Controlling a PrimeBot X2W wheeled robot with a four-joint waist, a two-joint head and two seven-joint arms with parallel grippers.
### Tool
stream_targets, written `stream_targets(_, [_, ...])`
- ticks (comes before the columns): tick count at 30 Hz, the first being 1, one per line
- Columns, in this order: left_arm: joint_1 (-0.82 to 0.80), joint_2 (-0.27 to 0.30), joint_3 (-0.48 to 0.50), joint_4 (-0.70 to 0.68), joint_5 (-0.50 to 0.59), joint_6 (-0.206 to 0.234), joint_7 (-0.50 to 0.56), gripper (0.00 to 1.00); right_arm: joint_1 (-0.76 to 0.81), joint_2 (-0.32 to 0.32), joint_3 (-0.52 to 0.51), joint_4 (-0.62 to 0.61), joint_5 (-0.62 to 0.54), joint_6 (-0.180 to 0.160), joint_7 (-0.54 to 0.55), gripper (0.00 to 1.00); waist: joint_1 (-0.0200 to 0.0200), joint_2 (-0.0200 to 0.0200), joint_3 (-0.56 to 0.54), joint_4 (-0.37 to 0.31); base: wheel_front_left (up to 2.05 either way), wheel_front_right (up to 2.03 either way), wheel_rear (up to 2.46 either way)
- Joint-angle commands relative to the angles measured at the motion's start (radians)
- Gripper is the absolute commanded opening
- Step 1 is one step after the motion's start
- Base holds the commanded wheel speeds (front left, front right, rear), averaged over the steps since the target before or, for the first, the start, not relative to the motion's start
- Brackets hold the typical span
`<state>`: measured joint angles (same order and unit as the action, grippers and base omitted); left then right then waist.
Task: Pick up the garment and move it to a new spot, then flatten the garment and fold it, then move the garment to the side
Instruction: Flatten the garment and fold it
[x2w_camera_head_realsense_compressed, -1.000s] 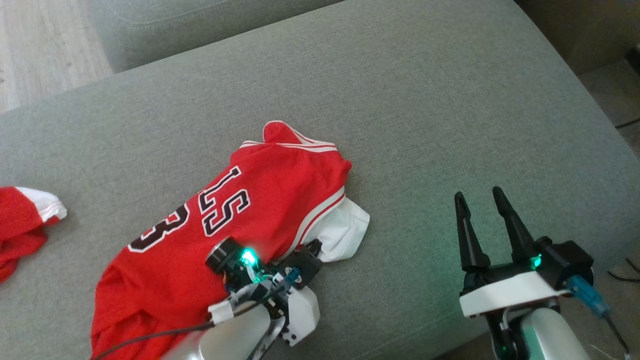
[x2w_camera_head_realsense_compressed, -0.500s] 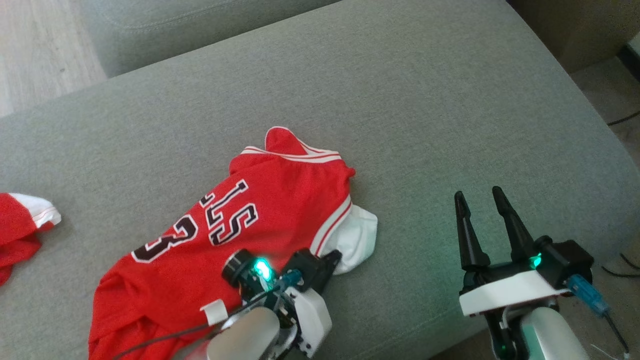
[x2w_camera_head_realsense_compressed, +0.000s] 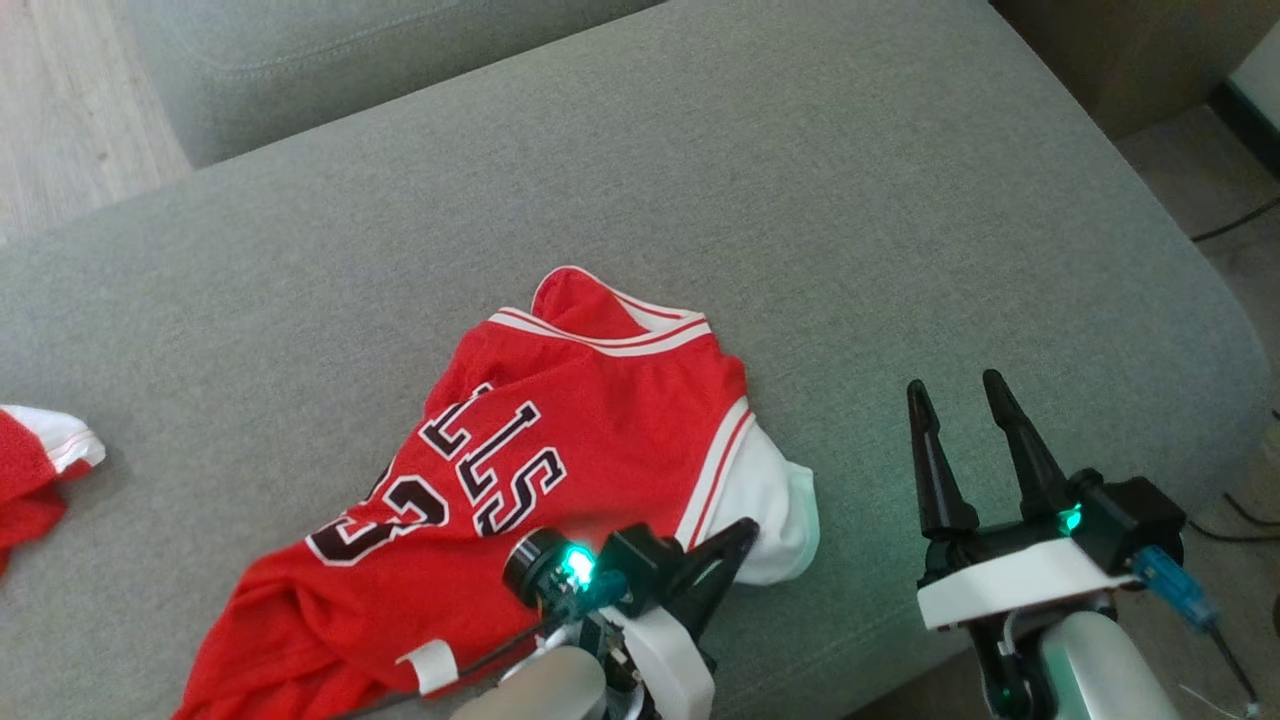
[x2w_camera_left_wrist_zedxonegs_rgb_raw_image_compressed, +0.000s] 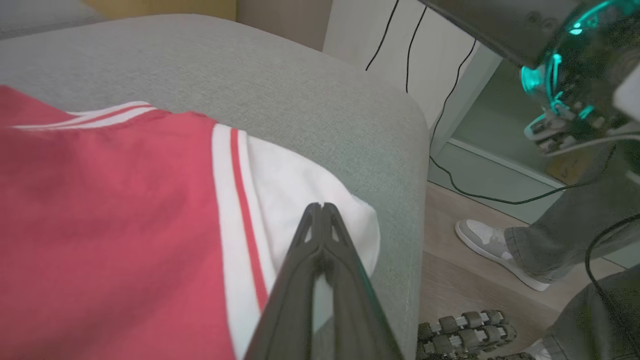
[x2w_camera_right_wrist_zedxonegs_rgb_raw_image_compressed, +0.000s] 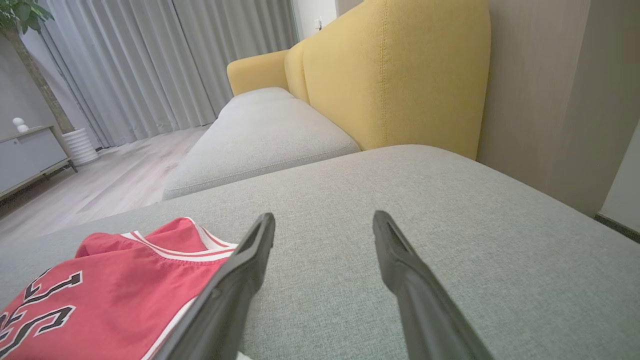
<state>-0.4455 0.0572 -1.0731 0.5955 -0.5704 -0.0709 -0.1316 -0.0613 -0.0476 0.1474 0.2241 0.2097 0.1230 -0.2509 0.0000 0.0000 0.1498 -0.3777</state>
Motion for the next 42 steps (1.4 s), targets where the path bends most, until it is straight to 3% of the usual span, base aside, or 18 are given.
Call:
stream_targets(1, [-0.030, -0.007, 0.009, -0.021, 0.007, 0.010, -0.013, 0.55, -0.033, -0.003, 0.021, -0.026, -0.005, 0.008, -0.011, 1.00, 0.0000, 0.0000, -0.004, 0.000, 0.00, 0.00, 0.00])
stream_targets(2, [-0.031, -0.007, 0.006, -0.020, 0.006, 0.017, -0.021, 1.00, -0.032, -0.003, 0.019, -0.026, -0.006, 0.008, -0.011, 1.00, 0.0000, 0.0000, -0.008, 0.001, 0.00, 0.00, 0.00])
stream_targets(9, [-0.015, 0.004, 0.029, -0.056, -0.021, 0.059, -0.066, 1.00, -0.013, -0.003, 0.009, -0.020, -0.019, 0.008, -0.011, 1.00, 0.0000, 0.0000, -0.055, 0.012, 0.00, 0.00, 0.00])
stream_targets(15, [0.037, 0.096, 0.040, -0.122, -0.002, 0.131, -0.055, 1.00, 0.008, -0.003, -0.003, -0.026, -0.031, 0.008, -0.011, 1.00, 0.0000, 0.0000, -0.086, 0.030, 0.00, 0.00, 0.00])
stream_targets(20, [0.075, 0.169, -0.003, -0.166, 0.020, 0.140, 0.010, 1.00, 0.012, -0.003, -0.005, -0.032, -0.036, 0.008, -0.011, 1.00, 0.0000, 0.0000, -0.080, 0.047, 0.00, 0.00, 0.00])
stream_targets(24, [0.074, 0.187, -0.020, -0.173, 0.036, 0.147, 0.032, 1.00, 0.008, -0.003, -0.002, -0.036, -0.035, 0.008, -0.011, 1.00, 0.0000, 0.0000, -0.065, 0.055, 0.00, 0.00, 0.00])
stream_targets(36, [-0.035, 0.136, -0.114, -0.006, 0.177, 0.179, 0.039, 1.00, -0.026, -0.003, 0.014, -0.035, -0.023, 0.008, -0.011, 1.00, 0.0000, 0.0000, -0.012, 0.028, 0.00, 0.00, 0.00])
stream_targets(37, [-0.042, 0.129, -0.120, 0.016, 0.182, 0.175, 0.039, 0.82, -0.028, -0.003, 0.015, -0.034, -0.021, 0.008, -0.011, 1.00, 0.0000, 0.0000, -0.010, 0.023, 0.00, 0.00, 0.00])
stream_targets(38, [-0.050, 0.121, -0.124, 0.036, 0.186, 0.171, 0.037, 0.01, -0.030, -0.003, 0.016, -0.034, -0.020, 0.008, -0.011, 1.00, 0.0000, 0.0000, -0.007, 0.017, 0.00, 0.00, 0.00])
stream_targets(42, [-0.090, 0.092, -0.103, 0.075, 0.184, 0.175, -0.024, 0.00, -0.037, -0.003, 0.014, -0.035, -0.011, 0.008, -0.011, 1.00, 0.0000, 0.0000, 0.000, -0.008, 0.00, 0.00, 0.00])
